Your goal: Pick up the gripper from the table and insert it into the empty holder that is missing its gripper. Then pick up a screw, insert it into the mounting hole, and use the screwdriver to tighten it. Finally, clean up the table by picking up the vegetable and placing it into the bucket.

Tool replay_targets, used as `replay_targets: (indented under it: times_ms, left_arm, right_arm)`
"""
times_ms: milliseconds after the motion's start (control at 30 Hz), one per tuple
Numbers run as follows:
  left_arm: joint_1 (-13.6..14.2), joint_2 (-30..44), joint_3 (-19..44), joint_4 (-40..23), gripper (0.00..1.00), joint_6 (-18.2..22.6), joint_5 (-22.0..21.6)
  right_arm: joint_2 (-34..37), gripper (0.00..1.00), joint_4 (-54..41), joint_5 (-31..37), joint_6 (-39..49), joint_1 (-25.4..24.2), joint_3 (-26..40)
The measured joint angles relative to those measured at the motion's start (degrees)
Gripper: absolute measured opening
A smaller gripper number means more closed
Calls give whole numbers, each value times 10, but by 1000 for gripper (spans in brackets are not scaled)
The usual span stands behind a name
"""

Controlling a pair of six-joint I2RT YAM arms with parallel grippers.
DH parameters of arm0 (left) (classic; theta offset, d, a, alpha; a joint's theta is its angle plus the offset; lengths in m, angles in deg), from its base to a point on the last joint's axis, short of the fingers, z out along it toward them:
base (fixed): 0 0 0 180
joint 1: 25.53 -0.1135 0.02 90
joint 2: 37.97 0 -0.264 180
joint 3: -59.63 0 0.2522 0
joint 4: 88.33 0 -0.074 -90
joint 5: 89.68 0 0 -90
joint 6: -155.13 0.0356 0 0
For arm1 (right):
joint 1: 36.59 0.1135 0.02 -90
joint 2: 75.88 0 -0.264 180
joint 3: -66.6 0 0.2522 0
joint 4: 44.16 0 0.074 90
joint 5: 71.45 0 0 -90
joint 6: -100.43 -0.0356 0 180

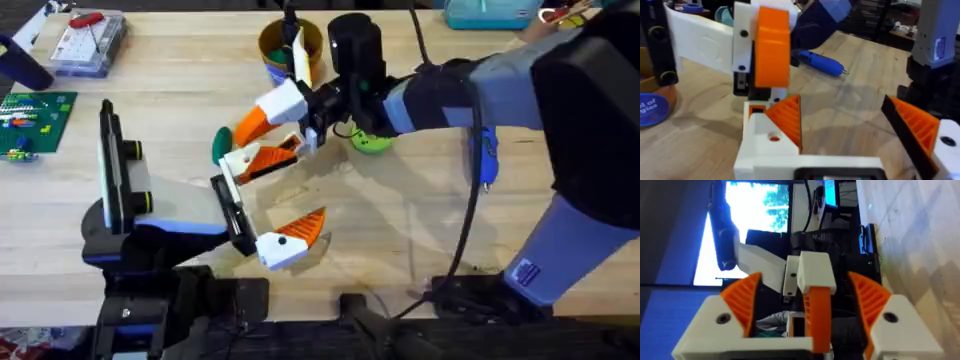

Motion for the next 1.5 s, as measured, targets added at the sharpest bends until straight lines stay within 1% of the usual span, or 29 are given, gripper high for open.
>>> replay_targets:
  times_ms: [33,67,300,500,633,800,933,1133,1233,1267,1400,1500]
  left_arm:
    - [0,0,0,0,995,0,5]
    - [0,0,0,-1,995,0,8]
    - [0,0,0,-3,995,0,20]
    - [0,0,0,-3,995,0,21]
    - [0,0,0,-3,995,0,21]
    - [0,0,0,-3,995,0,21]
    - [0,0,0,-3,995,0,22]
    - [0,0,0,-3,995,0,22]
    - [0,0,0,-3,995,0,22]
    - [0,0,0,-3,995,0,22]
    - [0,0,0,-3,995,-2,22]
    - [0,0,0,-3,995,-2,23]
  right_arm:
    - [0,974,0,1,1,0,1]
    - [0,991,0,1,0,-2,2]
    - [0,995,0,1,0,-11,2]
    - [0,996,0,1,0,-21,2]
    - [0,996,0,2,8,-42,2]
    - [0,996,-16,24,41,-89,2]
    - [0,996,-33,80,76,-124,2]
    - [0,996,-36,232,148,-136,3]
    - [-18,996,-93,305,191,-144,6]
    - [-32,996,-137,329,215,-148,9]
    - [-109,996,-375,419,318,-164,47]
    - [-183,996,-538,487,416,-174,93]
